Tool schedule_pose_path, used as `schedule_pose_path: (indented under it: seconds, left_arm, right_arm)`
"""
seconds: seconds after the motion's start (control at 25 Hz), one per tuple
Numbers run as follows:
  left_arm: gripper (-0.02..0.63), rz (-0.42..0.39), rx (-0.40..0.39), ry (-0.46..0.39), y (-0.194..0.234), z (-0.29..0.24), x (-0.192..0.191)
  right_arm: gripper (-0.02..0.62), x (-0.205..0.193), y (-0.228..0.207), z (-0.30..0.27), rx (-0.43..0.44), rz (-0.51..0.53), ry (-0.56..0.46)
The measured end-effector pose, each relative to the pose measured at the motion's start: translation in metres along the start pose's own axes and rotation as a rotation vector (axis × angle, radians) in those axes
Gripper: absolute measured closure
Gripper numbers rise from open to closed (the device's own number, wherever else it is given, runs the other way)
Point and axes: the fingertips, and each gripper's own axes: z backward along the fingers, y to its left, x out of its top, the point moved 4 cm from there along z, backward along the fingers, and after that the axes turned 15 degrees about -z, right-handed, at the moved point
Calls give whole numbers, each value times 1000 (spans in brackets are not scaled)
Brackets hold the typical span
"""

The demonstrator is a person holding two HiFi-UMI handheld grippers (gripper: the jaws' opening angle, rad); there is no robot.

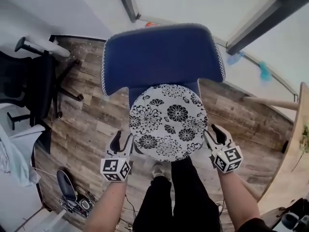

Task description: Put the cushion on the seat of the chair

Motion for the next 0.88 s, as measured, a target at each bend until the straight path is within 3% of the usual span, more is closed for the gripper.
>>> schedule_pose_path:
  seconds: [0.12, 0.48, 0.88]
  left_arm:
    - [394, -17, -15, -60, -5, 19, 36]
    - [394, -100, -56, -218, -20, 98, 136]
    - [413, -172, -78, -333, -27, 185, 205]
  right_arm:
    - [452, 28, 23, 31, 24, -14, -83]
    - [503, 101, 92, 111, 94, 85, -202]
    - [544, 167, 141, 201, 29, 90, -305]
